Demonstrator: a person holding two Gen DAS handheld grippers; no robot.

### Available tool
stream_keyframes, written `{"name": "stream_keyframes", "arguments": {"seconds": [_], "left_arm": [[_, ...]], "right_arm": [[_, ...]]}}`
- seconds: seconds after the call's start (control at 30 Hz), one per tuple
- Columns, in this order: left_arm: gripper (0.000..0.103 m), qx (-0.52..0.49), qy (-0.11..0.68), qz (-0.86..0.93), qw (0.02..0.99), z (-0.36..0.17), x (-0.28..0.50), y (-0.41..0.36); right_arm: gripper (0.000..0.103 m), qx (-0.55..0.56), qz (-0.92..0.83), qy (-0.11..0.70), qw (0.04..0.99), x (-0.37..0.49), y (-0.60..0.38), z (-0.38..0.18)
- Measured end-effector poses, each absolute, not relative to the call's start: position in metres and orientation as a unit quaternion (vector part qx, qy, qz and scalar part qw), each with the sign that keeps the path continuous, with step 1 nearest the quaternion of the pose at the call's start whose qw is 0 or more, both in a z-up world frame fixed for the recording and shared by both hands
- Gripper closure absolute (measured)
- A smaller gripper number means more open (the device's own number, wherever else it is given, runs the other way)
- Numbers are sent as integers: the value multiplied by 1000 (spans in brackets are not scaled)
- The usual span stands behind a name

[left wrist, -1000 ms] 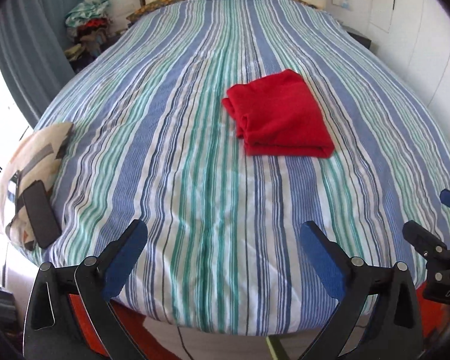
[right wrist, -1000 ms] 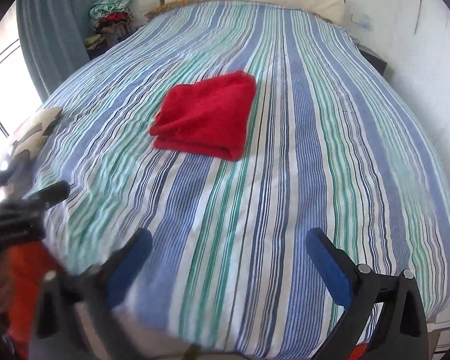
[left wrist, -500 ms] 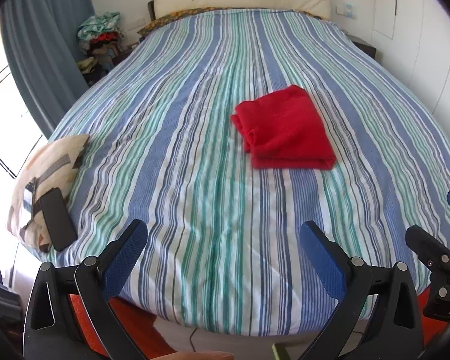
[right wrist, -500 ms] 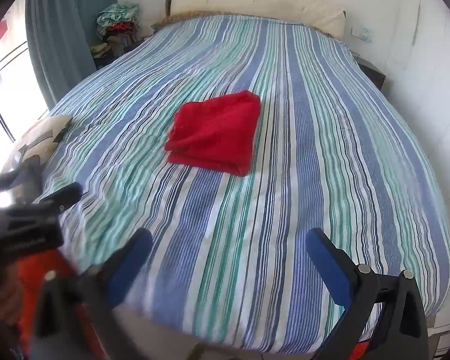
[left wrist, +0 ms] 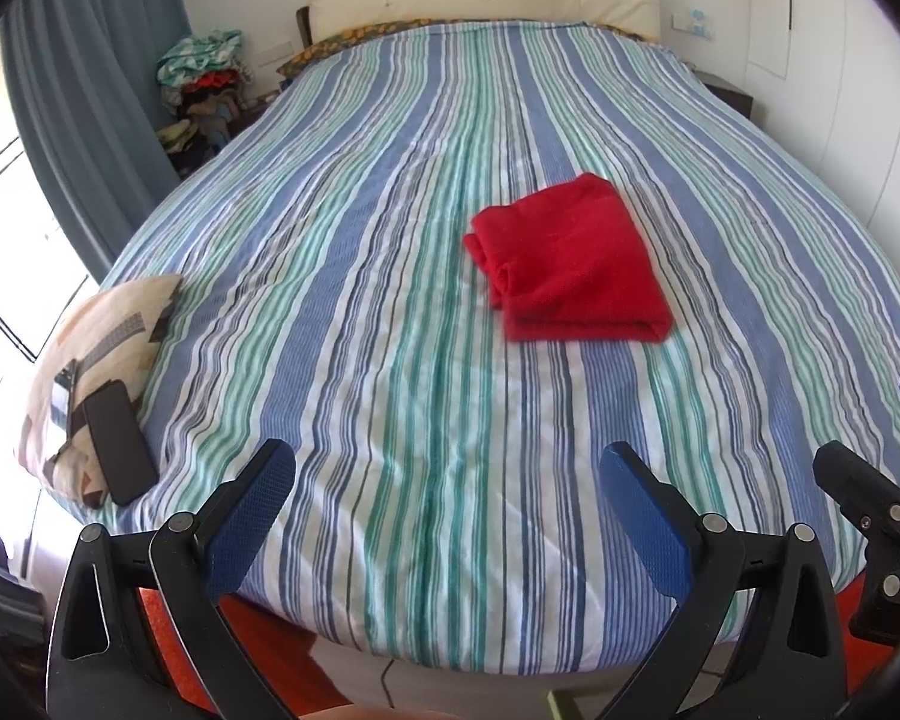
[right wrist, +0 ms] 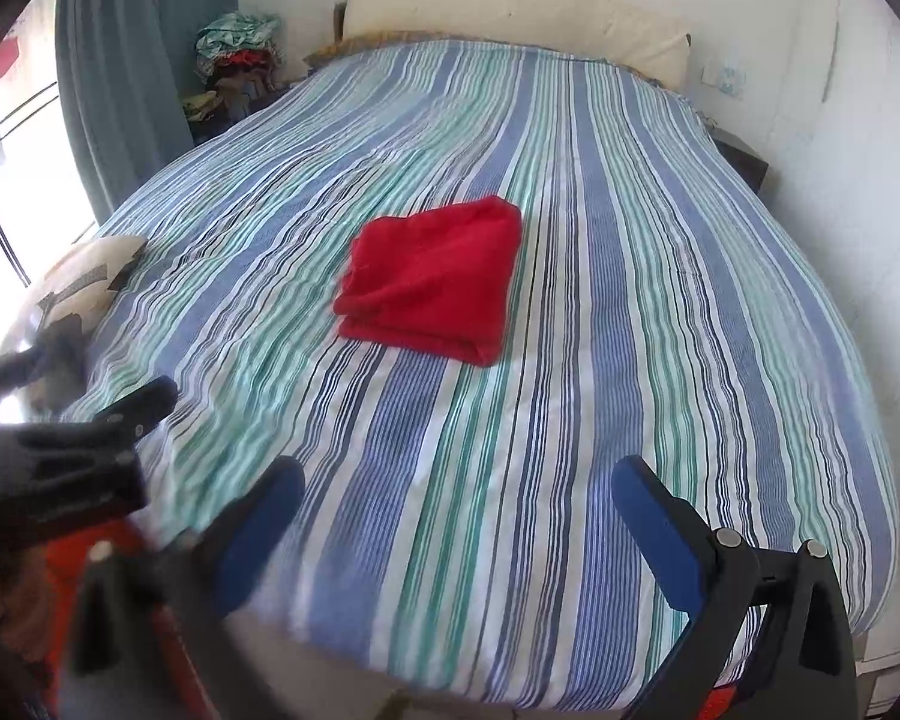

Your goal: Fold small clothes

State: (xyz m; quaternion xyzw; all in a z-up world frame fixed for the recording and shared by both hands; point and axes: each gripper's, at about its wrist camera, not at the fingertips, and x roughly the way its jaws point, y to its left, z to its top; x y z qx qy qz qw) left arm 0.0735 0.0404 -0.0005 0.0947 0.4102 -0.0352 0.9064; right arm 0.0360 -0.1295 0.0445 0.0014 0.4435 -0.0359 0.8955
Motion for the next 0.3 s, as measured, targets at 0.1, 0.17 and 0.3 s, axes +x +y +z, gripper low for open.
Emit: {"name": "stream_keyframes", "arguments": {"seconds": [0.1,0.17,0.3], "left_arm": [[1,93,409,-38,907,0,73,41],[1,87,411,-42,906,0,73,42],[1,92,404,-40,909,3,71,41]], "right_arm": [[2,1,-37,444,896,36,-129,44],[2,0,-39,443,895,36,-129,44],[2,4,-38,442,896,37,-129,45]]}}
